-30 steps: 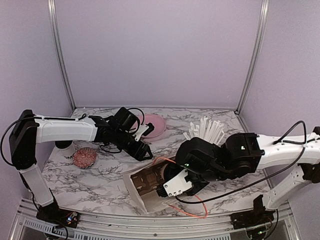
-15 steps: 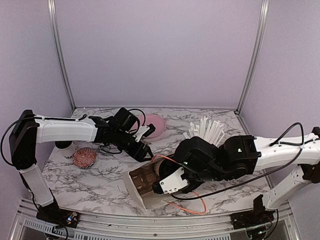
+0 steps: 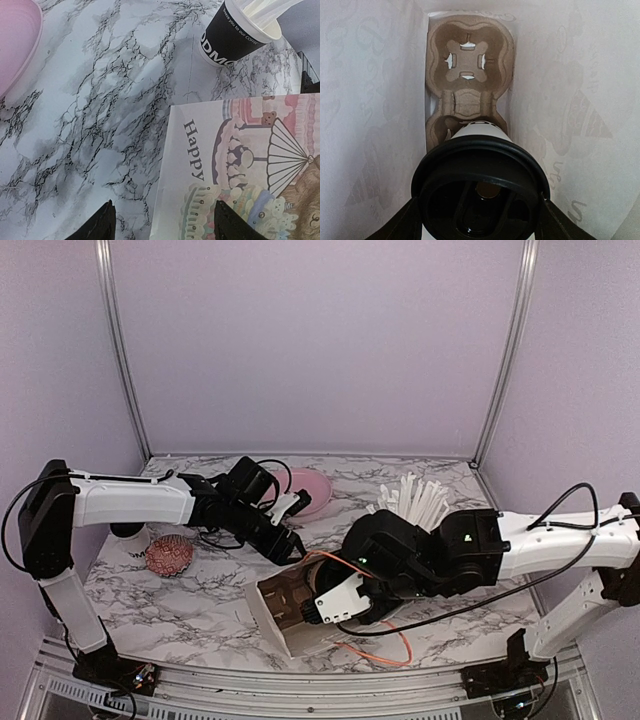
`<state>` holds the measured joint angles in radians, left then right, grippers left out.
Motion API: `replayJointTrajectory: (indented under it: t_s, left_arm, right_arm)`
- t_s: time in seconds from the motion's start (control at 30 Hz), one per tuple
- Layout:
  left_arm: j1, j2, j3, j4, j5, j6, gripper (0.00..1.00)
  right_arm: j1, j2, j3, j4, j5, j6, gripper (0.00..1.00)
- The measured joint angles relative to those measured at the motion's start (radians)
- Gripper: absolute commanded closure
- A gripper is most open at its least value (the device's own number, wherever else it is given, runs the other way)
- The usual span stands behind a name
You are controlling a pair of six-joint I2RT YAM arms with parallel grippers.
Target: Pack the takeout coffee
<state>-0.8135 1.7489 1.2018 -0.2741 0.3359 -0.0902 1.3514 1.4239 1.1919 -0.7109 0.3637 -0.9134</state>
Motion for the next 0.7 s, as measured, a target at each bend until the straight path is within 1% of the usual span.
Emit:
replayJointTrajectory:
  t_s: [0.4, 0.7]
  left_arm:
    - [0.0, 0.0, -0.01, 0.01, 0.005, 0.0, 0.32]
    - [0.0, 0.0, -0.01, 0.015, 0.014, 0.001, 0.32]
  right_arm:
    - [-0.053, 0.032, -0.018, 0.016, -0.018, 0.0, 0.66]
    - [-0.061, 0.04, -0.017, 0.026, -0.041, -0.001, 0.66]
